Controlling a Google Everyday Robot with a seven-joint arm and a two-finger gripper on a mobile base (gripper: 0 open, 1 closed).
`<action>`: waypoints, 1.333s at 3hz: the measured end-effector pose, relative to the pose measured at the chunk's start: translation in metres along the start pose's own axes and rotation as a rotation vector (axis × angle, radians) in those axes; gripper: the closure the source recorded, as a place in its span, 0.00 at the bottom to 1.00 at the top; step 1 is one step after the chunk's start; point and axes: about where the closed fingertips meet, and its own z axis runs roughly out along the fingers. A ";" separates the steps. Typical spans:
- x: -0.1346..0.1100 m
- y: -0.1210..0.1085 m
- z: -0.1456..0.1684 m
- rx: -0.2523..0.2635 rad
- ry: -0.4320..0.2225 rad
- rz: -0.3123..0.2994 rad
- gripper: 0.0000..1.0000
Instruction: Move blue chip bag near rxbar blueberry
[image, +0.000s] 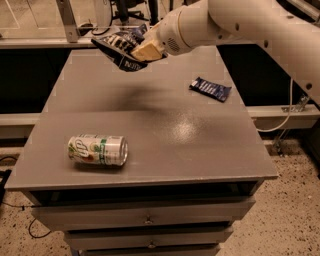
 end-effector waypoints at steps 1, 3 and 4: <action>0.010 -0.030 0.006 0.066 -0.013 -0.016 1.00; 0.076 -0.132 -0.006 0.271 0.000 0.040 1.00; 0.114 -0.151 -0.039 0.360 0.042 0.104 1.00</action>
Offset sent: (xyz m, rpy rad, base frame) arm 0.1353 -0.1117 -0.0046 0.0717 -0.1731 -0.2451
